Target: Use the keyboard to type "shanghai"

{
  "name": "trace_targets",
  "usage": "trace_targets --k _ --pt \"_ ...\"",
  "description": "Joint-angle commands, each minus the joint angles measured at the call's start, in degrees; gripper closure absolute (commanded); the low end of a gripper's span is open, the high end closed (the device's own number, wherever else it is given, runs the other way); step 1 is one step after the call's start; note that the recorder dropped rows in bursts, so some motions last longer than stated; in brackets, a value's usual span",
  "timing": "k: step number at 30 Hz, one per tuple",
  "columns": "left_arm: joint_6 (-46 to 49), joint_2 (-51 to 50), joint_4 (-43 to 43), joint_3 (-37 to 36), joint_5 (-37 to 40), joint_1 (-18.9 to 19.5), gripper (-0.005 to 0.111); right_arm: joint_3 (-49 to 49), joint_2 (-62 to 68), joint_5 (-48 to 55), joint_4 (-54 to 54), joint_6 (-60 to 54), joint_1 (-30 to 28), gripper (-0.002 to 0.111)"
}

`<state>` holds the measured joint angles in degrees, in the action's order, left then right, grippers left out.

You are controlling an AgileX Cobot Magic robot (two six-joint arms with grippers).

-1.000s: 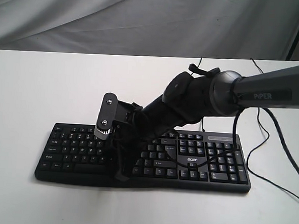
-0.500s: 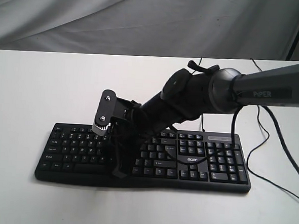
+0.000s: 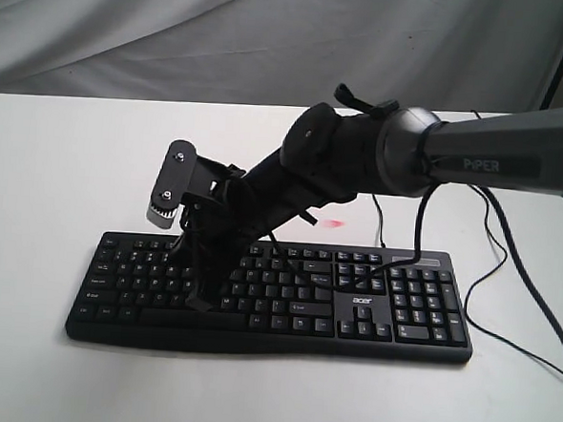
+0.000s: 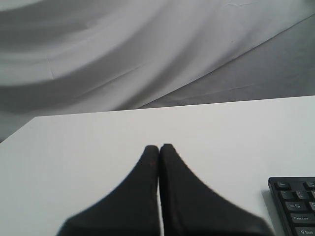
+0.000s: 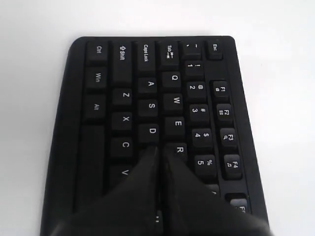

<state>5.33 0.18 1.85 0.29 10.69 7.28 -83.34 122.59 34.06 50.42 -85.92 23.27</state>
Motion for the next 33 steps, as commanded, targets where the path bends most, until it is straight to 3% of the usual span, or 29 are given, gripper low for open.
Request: trace_targets --k 1,33 --pt "-0.2 -0.2 0.0 -0.3 -0.4 -0.2 0.106 -0.5 0.7 -0.2 -0.6 0.5 0.2 0.108" --pt "-0.2 -0.2 0.0 -0.3 -0.4 -0.2 0.106 -0.5 3.2 -0.6 1.2 -1.1 0.2 0.108"
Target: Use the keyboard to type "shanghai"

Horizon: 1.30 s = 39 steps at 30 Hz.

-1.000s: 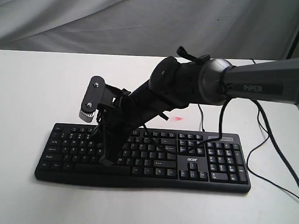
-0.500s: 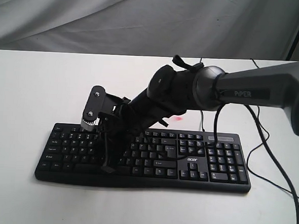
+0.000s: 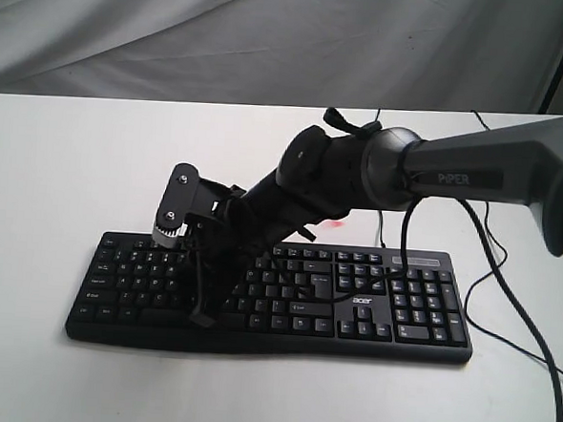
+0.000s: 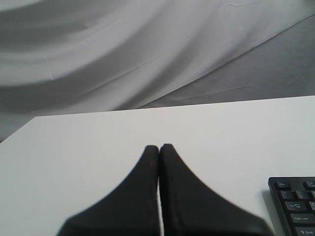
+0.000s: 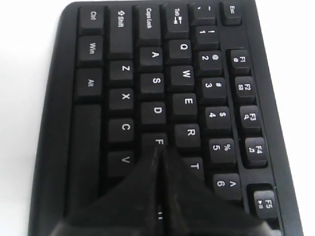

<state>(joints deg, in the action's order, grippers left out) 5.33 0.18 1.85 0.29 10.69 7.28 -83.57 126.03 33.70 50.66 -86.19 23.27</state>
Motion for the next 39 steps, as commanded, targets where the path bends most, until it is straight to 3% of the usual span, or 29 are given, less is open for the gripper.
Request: trace_targets --k 1,39 --pt "-0.2 -0.2 0.0 -0.3 -0.4 -0.2 0.106 -0.2 -0.3 -0.3 0.9 -0.9 0.2 0.108" --pt "-0.2 -0.2 0.0 -0.3 -0.4 -0.2 0.106 -0.2 -3.8 0.1 -0.3 -0.3 0.1 0.108"
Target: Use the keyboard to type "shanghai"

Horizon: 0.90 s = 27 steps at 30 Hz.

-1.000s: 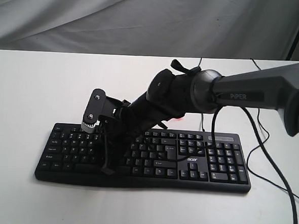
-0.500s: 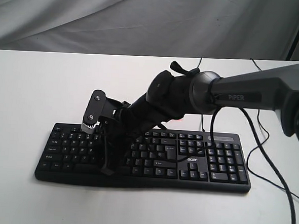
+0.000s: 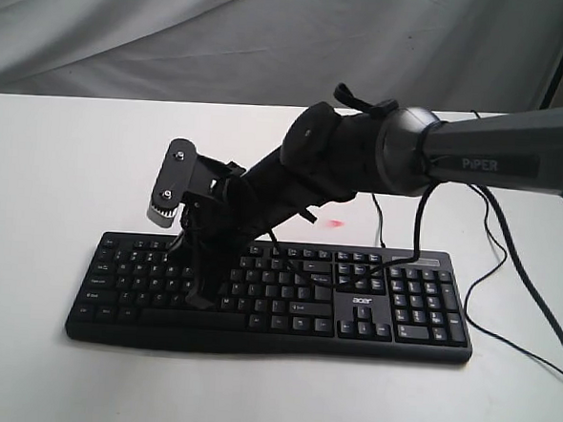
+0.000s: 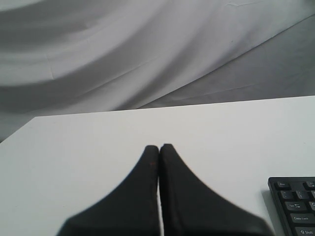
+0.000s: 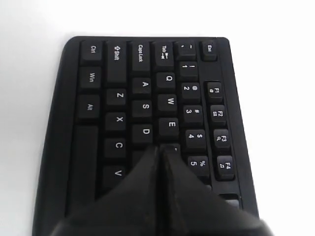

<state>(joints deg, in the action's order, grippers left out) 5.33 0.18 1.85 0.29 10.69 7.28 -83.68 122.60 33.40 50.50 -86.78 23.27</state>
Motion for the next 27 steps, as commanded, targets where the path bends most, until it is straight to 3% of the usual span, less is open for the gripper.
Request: trace_targets --k 1,10,18,27 --pt "-0.2 -0.2 0.0 -0.3 -0.4 -0.2 0.106 -0.1 -0.4 0.4 -0.1 0.3 0.1 0.108" --pt "-0.2 -0.2 0.0 -0.3 -0.4 -0.2 0.106 -0.1 -1.6 2.1 -7.4 6.1 -0.1 0.108" --pt "-0.2 -0.2 0.0 -0.3 -0.4 -0.2 0.106 -0.1 -2.3 7.3 -8.0 6.3 -2.1 0.108" --pt "-0.2 -0.2 0.0 -0.3 -0.4 -0.2 0.106 -0.1 -2.2 6.3 -6.6 6.2 -2.1 0.108"
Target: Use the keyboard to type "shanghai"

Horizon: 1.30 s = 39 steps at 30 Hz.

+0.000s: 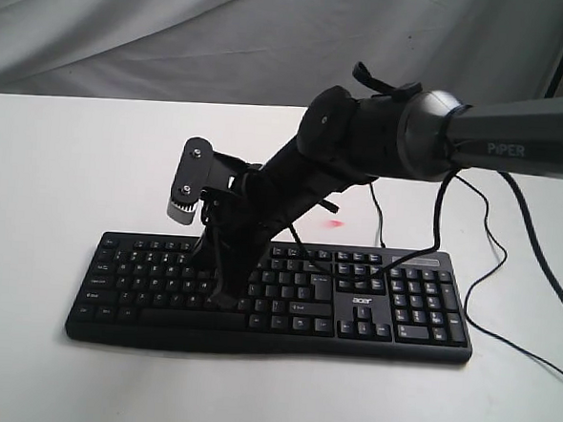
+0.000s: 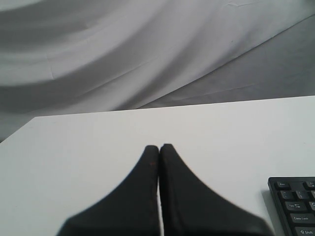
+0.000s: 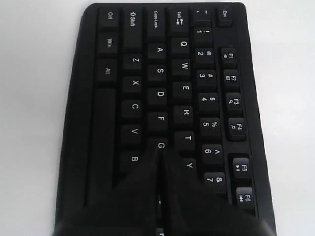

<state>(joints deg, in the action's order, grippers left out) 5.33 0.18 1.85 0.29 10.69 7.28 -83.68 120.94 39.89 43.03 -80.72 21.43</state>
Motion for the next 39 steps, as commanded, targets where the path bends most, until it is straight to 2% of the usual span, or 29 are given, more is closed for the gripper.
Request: trace_targets --k 1,39 --pt "-0.2 -0.2 0.0 -0.3 -0.4 -0.2 0.106 -0.1 -0.5 -0.2 1.0 0.0 -0.2 0.108" --pt "-0.2 -0.2 0.0 -0.3 -0.4 -0.2 0.106 -0.1 3.4 -1.9 3.9 -3.5 0.0 0.108"
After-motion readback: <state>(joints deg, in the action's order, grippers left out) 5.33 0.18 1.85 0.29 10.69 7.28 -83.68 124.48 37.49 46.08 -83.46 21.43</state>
